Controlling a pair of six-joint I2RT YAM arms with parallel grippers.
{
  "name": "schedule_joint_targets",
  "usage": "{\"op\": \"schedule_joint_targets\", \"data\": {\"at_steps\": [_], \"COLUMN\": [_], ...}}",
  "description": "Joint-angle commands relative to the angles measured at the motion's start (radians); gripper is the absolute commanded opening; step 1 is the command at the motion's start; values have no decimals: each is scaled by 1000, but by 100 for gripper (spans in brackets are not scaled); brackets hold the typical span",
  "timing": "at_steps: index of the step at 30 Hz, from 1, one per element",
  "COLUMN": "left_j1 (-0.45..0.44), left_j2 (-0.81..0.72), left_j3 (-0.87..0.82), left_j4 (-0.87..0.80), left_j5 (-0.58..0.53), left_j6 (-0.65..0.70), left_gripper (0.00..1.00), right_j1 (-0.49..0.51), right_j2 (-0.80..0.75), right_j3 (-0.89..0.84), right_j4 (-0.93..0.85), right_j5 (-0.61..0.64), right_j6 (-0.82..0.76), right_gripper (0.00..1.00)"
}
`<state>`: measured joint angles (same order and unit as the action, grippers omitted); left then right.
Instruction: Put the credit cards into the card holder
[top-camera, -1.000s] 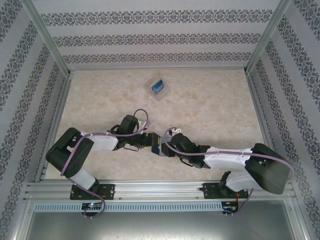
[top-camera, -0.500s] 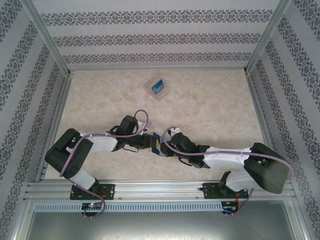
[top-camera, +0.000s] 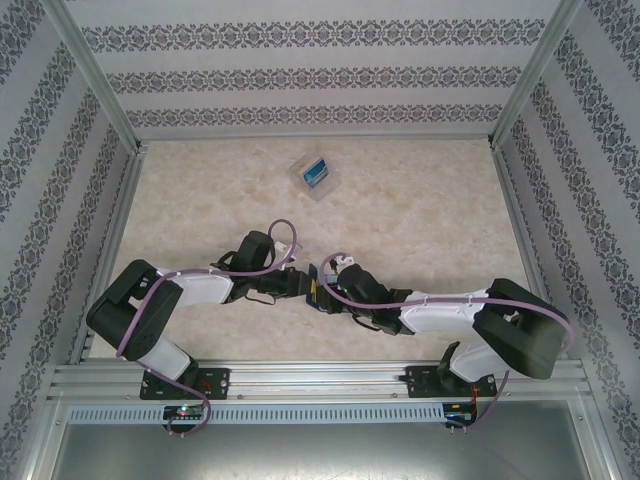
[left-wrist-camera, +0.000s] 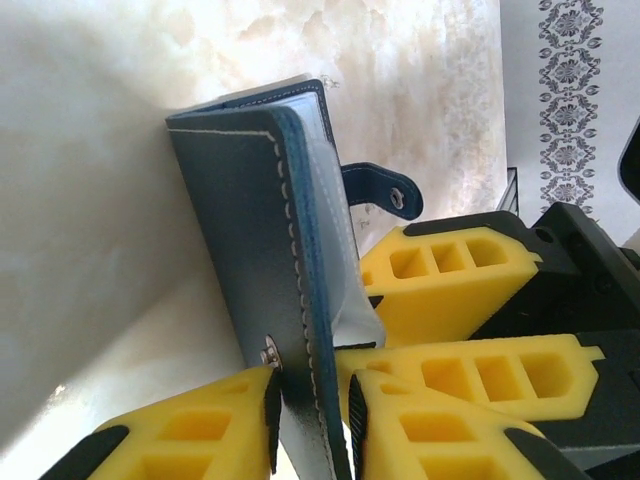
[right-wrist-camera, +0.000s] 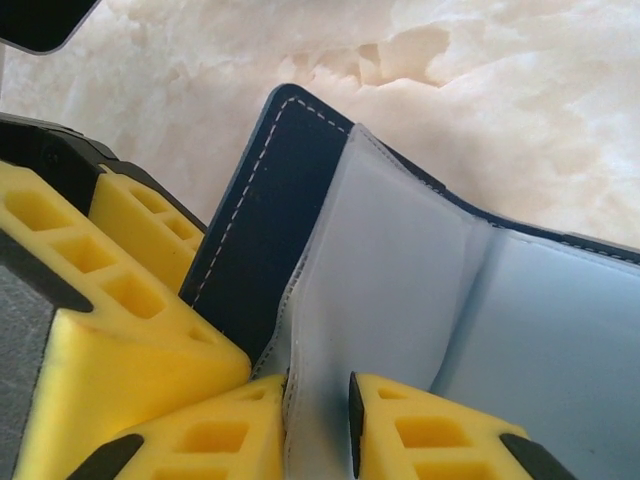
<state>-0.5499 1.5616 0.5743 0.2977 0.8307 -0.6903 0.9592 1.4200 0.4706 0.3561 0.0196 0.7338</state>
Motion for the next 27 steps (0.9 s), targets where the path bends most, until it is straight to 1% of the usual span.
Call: {"op": "schedule_joint_targets", "data": {"at_steps": [1,2,5,9,11,15,16,20,27], "left_j1": [-12,-14,-14,-13,-14,-13,-13,-13,-13], "left_j2": [-26,-19,-7,3,7,6,3,-18,-19], "left_j3": [18,24,24,33,35,38,36,21,22], "left_j4": [-60,-79,-66,-81,-84,-110,-111,-116,-125], "left_j5": [-3,-15,-13,-31,-32,-51,-55,-72,-83], "left_j6": [60,62,58,69,70,78,74,78,78], "left_gripper": [26,24,22,14,8,4,2,1,0], "right_j1": [-2,-3,-2,-4,-4,-4,-5,-7,-18], "right_j2": [13,12,8,16,14,-5,-14,-52,-82], "right_j3": [14,13,13,11,16,16,14,-15,-42], "right_j4": [26,27,27,30,28,-7,-24,-45,-91], "right_j5": [-6,-6,-16,-8,-7,28,44,80,117], "right_j6": [6,10,7,7,9,11,17,31,61], "right_gripper": [22,22,22,22,25,29,31,34,34]}}
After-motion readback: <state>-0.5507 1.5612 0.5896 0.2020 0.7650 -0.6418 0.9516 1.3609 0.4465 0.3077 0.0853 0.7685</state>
